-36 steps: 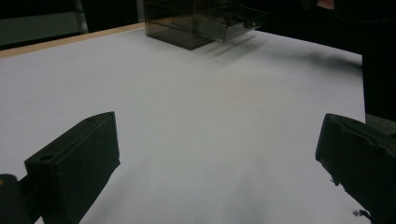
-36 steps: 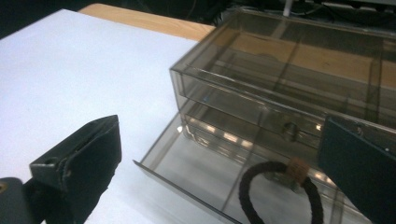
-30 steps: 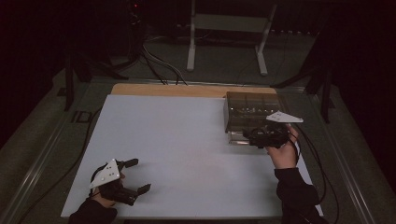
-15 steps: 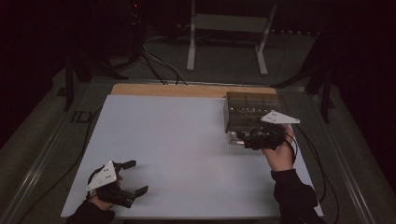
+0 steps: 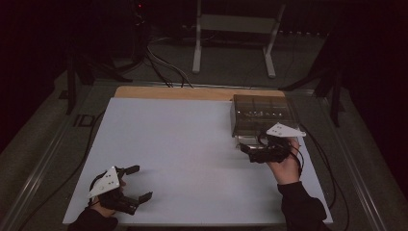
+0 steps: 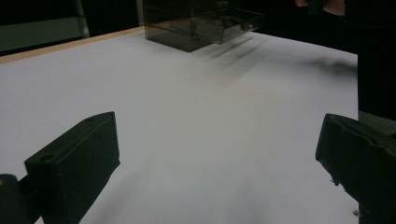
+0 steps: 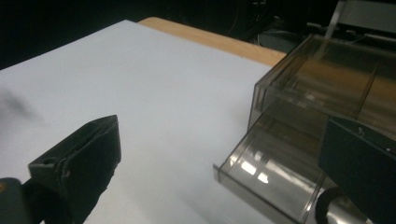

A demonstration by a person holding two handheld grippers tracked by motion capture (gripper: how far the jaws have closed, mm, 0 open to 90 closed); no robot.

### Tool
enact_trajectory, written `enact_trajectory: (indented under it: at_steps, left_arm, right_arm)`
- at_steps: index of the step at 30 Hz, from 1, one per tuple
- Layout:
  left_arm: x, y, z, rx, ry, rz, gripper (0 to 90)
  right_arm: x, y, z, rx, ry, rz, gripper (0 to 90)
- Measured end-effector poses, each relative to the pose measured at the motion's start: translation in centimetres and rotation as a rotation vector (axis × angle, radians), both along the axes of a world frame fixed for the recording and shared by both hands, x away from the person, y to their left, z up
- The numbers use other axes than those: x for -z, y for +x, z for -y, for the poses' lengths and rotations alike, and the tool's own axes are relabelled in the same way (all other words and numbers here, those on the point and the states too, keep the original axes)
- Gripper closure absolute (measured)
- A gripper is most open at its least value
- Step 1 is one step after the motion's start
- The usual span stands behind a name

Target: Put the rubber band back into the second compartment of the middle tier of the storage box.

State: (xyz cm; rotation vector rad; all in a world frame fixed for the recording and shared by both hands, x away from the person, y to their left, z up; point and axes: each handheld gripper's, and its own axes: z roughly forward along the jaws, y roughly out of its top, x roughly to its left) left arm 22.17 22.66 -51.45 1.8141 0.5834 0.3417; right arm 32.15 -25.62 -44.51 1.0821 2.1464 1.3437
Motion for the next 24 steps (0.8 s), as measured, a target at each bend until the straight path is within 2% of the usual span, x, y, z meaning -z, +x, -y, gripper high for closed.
enact_trajectory:
  at_steps: [7,12,18,24]
  left_arm:
    - [0.0,-0.1,-0.1,0.000,-0.004,0.000,0.3]
    - [0.0,-0.1,-0.1,-0.001,-0.002,0.001,0.3]
    - [0.0,-0.1,-0.1,-0.002,-0.002,-0.003,0.4]
    - [0.1,-0.1,-0.1,0.000,-0.002,-0.004,0.4]
  right_arm:
    - [1.4,-0.5,0.3,0.004,-0.009,-0.008,0.0]
    - [2.4,-1.1,0.9,-0.010,0.007,-0.007,0.0]
    - [3.5,-2.1,1.4,-0.025,0.003,0.008,0.0]
    - [4.7,-3.0,2.1,-0.024,0.008,0.000,0.0]
